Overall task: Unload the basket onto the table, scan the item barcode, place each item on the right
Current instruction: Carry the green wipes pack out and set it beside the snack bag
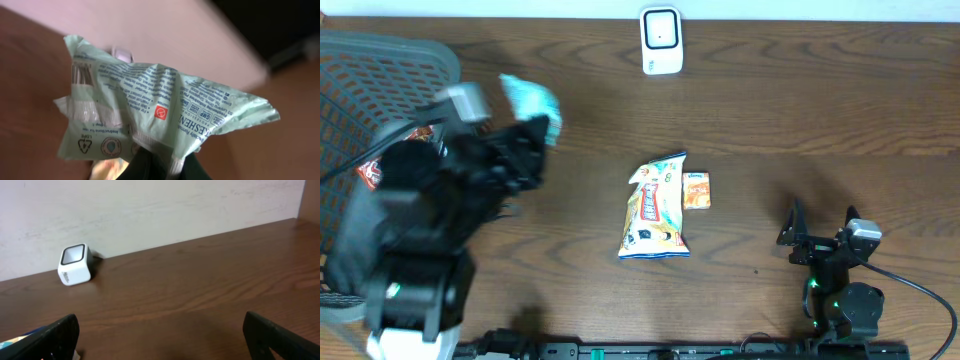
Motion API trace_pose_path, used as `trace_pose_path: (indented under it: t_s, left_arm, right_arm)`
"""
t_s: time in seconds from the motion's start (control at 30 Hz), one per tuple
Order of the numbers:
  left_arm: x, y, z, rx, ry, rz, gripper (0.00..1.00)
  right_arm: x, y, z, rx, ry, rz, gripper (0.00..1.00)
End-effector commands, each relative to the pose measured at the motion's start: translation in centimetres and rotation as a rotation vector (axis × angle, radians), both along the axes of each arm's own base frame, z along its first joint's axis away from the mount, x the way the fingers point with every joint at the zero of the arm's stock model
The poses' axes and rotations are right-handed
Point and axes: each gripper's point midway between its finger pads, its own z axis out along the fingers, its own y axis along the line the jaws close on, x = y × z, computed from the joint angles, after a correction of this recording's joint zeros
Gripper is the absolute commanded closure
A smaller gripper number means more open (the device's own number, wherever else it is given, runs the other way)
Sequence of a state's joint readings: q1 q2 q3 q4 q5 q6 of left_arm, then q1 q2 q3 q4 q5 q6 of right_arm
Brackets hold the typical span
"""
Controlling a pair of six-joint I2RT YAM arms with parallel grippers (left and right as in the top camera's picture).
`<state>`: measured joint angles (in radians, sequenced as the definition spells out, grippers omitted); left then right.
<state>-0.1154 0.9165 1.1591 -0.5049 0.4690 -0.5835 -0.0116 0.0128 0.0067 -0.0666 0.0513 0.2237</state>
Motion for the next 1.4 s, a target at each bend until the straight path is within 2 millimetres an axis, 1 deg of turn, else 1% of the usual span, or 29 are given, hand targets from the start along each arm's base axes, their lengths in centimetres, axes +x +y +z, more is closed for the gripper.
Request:
trace_pose_path:
  t_s: [0.0, 0.1, 0.17, 0.27, 0.33, 0.5, 0.63, 0.73, 0.8, 0.93, 0.97, 1.03, 1.07, 1.1, 1.13, 1.2, 1.27, 1.3, 1.33, 1.37]
  left_arm:
    - [0.3, -4.4, -3.8, 0.159, 0.045, -0.210, 0.93]
    - [0.6, -7.3, -8.4, 0.228, 0.171, -0.324, 0.93]
    - [1.2, -8.3, -11.1, 0.277, 0.236, -0.354, 0.93]
    - [2.3, -9.3, -15.8, 0.370, 0.342, -0.366, 0.93]
    - [2.8, -9.8, -18.7, 0.411, 0.414, -0.373, 0.92]
    - [2.6, -10.9, -24.9, 0.467, 0.578, -0.417, 0.93]
    - [2.0, -11.0, -28.7, 0.500, 0.684, -0.439, 0.92]
    - [1.8, -10.9, -30.7, 0.514, 0.737, -0.444, 0.93]
    - [1.8, -10.9, -31.5, 0.518, 0.757, -0.445, 0.92]
    - [1.5, -10.7, -32.1, 0.520, 0.787, -0.442, 0.92]
    - [1.3, -10.7, -32.1, 0.518, 0.798, -0.437, 0.88]
    - [1.4, -10.7, -31.7, 0.515, 0.790, -0.435, 0.62]
    - [1.5, -10.7, -31.3, 0.511, 0.777, -0.433, 0.45]
    - [1.6, -10.8, -30.8, 0.508, 0.764, -0.432, 0.31]
    - [2.0, -10.9, -29.7, 0.500, 0.734, -0.429, 0.21]
    - [2.6, -11.3, -27.5, 0.485, 0.676, -0.424, 0.13]
    - [3.4, -11.7, -24.2, 0.480, 0.565, -0.439, 0.11]
    - [3.8, -11.9, -21.7, 0.488, 0.473, -0.458, 0.03]
    - [3.9, -11.9, -20.6, 0.493, 0.436, -0.465, 0.00]
    - [4.1, -12.0, -18.2, 0.501, 0.351, -0.480, 0.02]
  right_arm:
    - [0.0, 0.2, -0.2, 0.007, 0.005, 0.006, 0.01]
    - [0.0, 0.2, -0.2, 0.007, 0.005, 0.006, 0.01]
    - [0.0, 0.2, -0.2, 0.007, 0.005, 0.006, 0.01]
    - [0.0, 0.2, -0.2, 0.007, 0.005, 0.006, 0.01]
    - [0.0, 0.2, -0.2, 0.007, 0.005, 0.006, 0.01]
    - [0.0, 0.2, -0.2, 0.007, 0.005, 0.006, 0.01]
    - [0.0, 0.2, -0.2, 0.007, 0.005, 0.006, 0.01]
    - [0.0, 0.2, -0.2, 0.007, 0.005, 0.006, 0.01]
    - [0.0, 0.2, -0.2, 0.007, 0.005, 0.006, 0.01]
    - [0.0, 0.2, -0.2, 0.007, 0.005, 0.006, 0.01]
    - [0.0, 0.2, -0.2, 0.007, 0.005, 0.006, 0.01]
    - [0.0, 0.2, -0.2, 0.007, 0.005, 0.006, 0.01]
    - [0.0, 0.2, -0.2, 0.007, 0.005, 0.006, 0.01]
    - [0.0, 0.2, -0.2, 0.007, 0.005, 0.006, 0.01]
    - [0.0, 0.2, -0.2, 0.007, 0.005, 0.006, 0.01]
    - [0.0, 0.2, -0.2, 0.007, 0.005, 0.006, 0.01]
    - [0.0, 0.2, -0.2, 0.007, 0.005, 0.006, 0.01]
    - [0.0, 0.2, -0.2, 0.007, 0.005, 0.006, 0.01]
    - [0.0, 0.2, -0.2, 0.007, 0.005, 0.006, 0.01]
    - [0.0, 0.2, -0.2, 0.007, 0.005, 0.006, 0.01]
